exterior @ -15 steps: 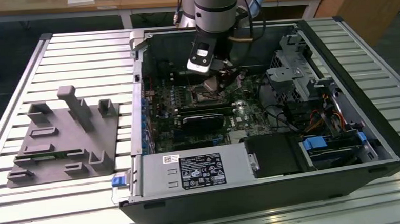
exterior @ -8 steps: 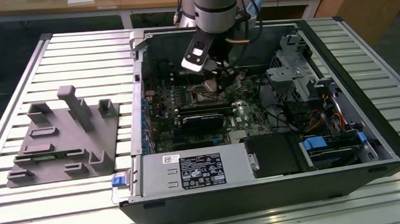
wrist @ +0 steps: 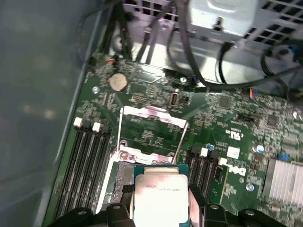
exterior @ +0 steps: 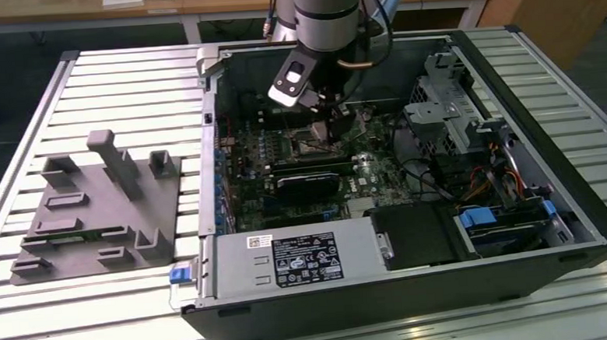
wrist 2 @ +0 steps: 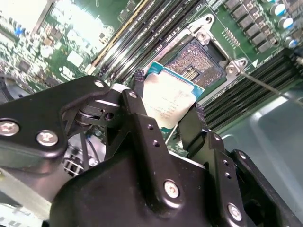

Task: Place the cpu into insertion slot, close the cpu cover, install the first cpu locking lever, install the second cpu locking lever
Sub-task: 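Place the cpu into insertion slot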

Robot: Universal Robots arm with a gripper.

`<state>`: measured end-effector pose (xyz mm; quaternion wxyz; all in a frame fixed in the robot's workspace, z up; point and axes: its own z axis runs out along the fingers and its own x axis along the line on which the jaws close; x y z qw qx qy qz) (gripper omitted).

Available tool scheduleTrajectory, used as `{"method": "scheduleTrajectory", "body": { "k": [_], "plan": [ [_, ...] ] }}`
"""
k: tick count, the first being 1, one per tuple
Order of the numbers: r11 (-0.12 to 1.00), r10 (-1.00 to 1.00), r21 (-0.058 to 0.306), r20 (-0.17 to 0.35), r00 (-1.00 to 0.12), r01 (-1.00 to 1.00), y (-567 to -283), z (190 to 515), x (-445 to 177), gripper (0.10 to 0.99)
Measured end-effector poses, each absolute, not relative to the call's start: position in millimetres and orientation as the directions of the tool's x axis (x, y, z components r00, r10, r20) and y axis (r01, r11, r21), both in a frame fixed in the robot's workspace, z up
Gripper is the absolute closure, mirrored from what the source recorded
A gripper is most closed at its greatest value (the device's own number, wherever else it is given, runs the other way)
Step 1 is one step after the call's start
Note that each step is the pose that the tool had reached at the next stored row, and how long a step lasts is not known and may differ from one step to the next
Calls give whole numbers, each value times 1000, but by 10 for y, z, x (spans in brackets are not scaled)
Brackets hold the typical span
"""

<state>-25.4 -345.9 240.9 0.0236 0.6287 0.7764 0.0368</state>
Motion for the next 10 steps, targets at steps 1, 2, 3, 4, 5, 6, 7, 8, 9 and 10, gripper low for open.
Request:
{"method": "scheduleTrajectory", "body": {
  "k": [1, 2, 3, 4, 5, 6, 7, 8, 9, 10],
  "plan": [
    [189, 982, 87, 9, -191, 978, -3459, 2408, -254, 545],
    [172, 985, 87, 9, -173, 981, -3459, 2406, -254, 545],
    [154, 988, 87, 9, -155, 984, -3459, 2404, -254, 545],
    [136, 990, 87, 9, -138, 987, -3459, 2401, -254, 545],
    [118, 993, 87, 9, -119, 989, -3459, 2398, -254, 545],
    [100, 995, 87, 9, -101, 991, -3459, 2394, -255, 545],
    [82, 996, 87, 9, -83, 993, -3459, 2389, -254, 545],
    [64, 998, 87, 9, -65, 994, -3459, 2385, -255, 545],
    [46, 999, 87, 9, -47, 995, -3459, 2380, -254, 545],
    [28, 1000, 87, 9, -29, 996, -3459, 2375, -254, 545]
  ]
}}
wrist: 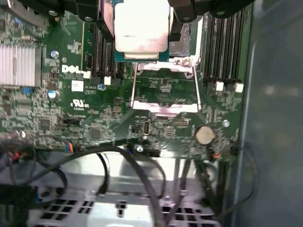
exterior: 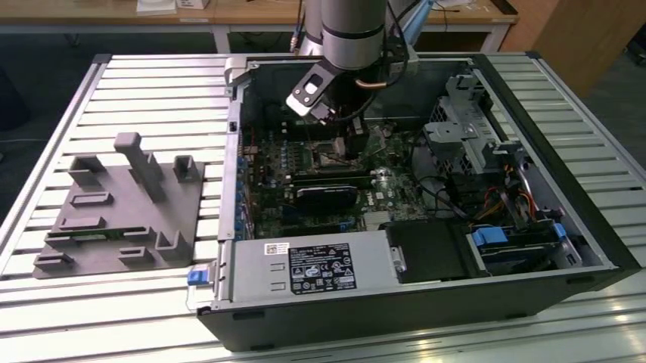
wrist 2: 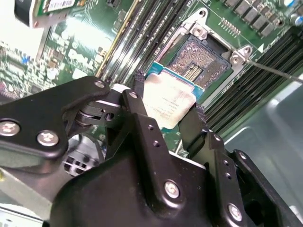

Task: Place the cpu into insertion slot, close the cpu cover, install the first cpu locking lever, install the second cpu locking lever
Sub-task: 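Place the cpu into insertion slot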

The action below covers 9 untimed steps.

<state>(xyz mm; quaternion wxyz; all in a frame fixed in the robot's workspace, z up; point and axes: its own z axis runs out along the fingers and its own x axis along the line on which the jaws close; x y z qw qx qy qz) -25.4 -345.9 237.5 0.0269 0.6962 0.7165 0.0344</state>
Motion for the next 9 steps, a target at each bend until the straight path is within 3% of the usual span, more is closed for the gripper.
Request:
{"method": "scheduleTrajectory", "body": {
  "k": [9],
  "plan": [
    [-35, 999, 87, 9, 34, 996, -3416, 2348, -294, 545]
  ]
}}
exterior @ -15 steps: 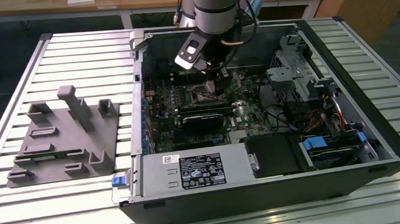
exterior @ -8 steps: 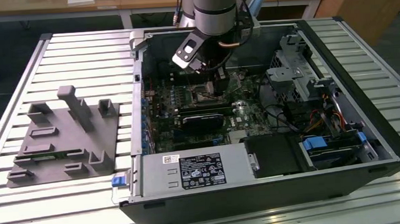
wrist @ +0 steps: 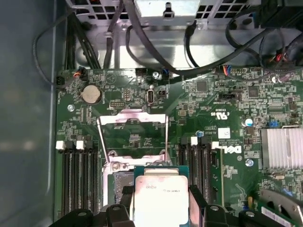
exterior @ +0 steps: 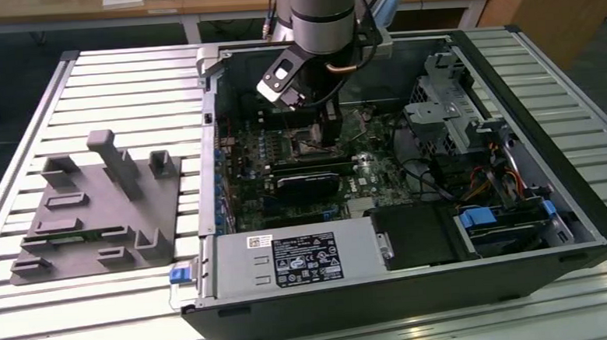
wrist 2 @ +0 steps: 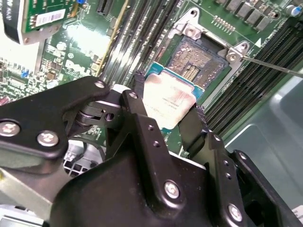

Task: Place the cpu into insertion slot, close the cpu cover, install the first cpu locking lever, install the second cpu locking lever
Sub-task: 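Place the cpu into insertion slot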

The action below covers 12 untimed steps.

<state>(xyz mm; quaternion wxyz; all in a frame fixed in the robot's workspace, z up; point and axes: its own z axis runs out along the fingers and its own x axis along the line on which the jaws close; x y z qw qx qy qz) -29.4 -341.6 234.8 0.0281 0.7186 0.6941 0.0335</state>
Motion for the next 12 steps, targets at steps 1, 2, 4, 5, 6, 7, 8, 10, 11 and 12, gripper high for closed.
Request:
{"method": "scheduleTrajectory", "body": {
  "k": [1, 2, 4, 5, 6, 7, 8, 10, 11, 12],
  "plan": [
    [-35, 999, 87, 9, 34, 996, -3402, 2346, -301, 545],
    [-35, 999, 87, 9, 34, 996, -3389, 2344, -307, 545],
    [-35, 999, 87, 7, 34, 996, -3362, 2338, -324, 545],
    [-35, 999, 87, 6, 34, 996, -3351, 2334, -334, 545],
    [-35, 999, 87, 5, 34, 996, -3340, 2329, -346, 545],
    [-34, 999, 87, 3, 34, 996, -3330, 2323, -358, 545],
    [-34, 999, 87, 1, 34, 996, -3321, 2316, -369, 545],
    [-34, 999, 87, -3, 34, 996, -3302, 2300, -386, 545],
    [-34, 999, 87, -5, 34, 996, -3292, 2292, -392, 545],
    [-34, 999, 87, -7, 34, 996, -3281, 2283, -399, 545]
  ]
}}
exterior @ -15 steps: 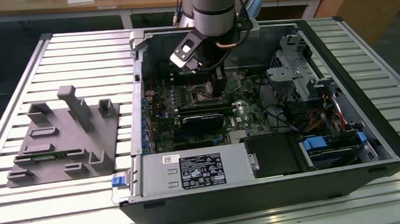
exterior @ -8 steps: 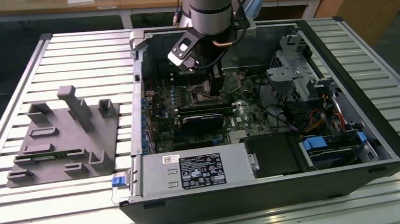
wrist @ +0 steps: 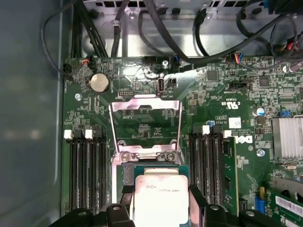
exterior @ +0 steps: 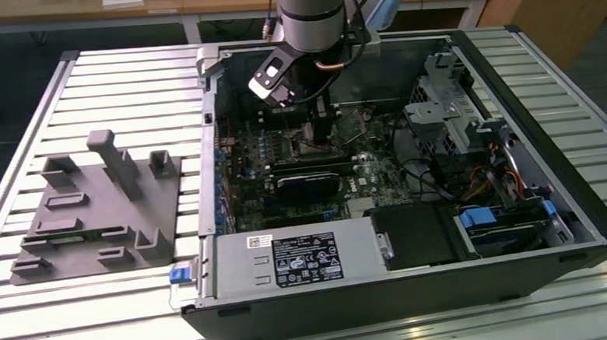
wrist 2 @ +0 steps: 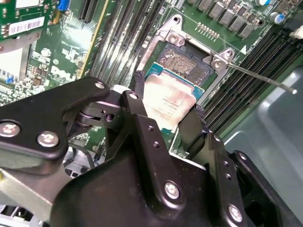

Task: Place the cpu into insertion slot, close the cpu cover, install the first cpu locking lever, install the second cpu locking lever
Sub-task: 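Place the cpu into insertion slot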

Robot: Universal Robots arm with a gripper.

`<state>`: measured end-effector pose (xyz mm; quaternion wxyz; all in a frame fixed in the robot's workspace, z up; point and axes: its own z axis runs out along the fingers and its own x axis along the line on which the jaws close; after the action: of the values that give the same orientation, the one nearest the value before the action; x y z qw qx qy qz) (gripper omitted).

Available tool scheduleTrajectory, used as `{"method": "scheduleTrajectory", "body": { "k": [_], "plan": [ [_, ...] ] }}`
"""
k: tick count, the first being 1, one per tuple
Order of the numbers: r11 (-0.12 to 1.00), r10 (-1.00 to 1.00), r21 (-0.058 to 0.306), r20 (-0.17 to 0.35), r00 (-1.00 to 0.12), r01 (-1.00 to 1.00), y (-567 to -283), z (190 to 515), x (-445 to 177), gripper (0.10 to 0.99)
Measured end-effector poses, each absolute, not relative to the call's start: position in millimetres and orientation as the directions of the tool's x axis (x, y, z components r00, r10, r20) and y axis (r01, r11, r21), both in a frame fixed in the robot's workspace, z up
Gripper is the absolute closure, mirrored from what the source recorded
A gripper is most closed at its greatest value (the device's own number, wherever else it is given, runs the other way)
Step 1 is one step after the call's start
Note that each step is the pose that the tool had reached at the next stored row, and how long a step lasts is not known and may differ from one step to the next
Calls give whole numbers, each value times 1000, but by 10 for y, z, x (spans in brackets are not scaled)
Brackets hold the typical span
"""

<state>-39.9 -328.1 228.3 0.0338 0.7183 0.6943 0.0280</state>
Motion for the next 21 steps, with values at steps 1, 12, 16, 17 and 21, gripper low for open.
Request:
{"method": "scheduleTrajectory", "body": {
  "k": [1, 12, 16, 17, 21],
  "plan": [
    [-33, 999, 87, -9, 34, 996, -3272, 2275, -404, 545],
    [-33, 999, 88, -18, 34, 996, -3223, 2165, -428, 545],
    [-32, 999, 88, -18, 34, 996, -3221, 2124, -433, 545],
    [-31, 999, 88, -18, 33, 996, -3220, 2118, -438, 545],
    [-18, 1000, 88, -18, 20, 996, -3218, 2098, -443, 545]
  ]
}}
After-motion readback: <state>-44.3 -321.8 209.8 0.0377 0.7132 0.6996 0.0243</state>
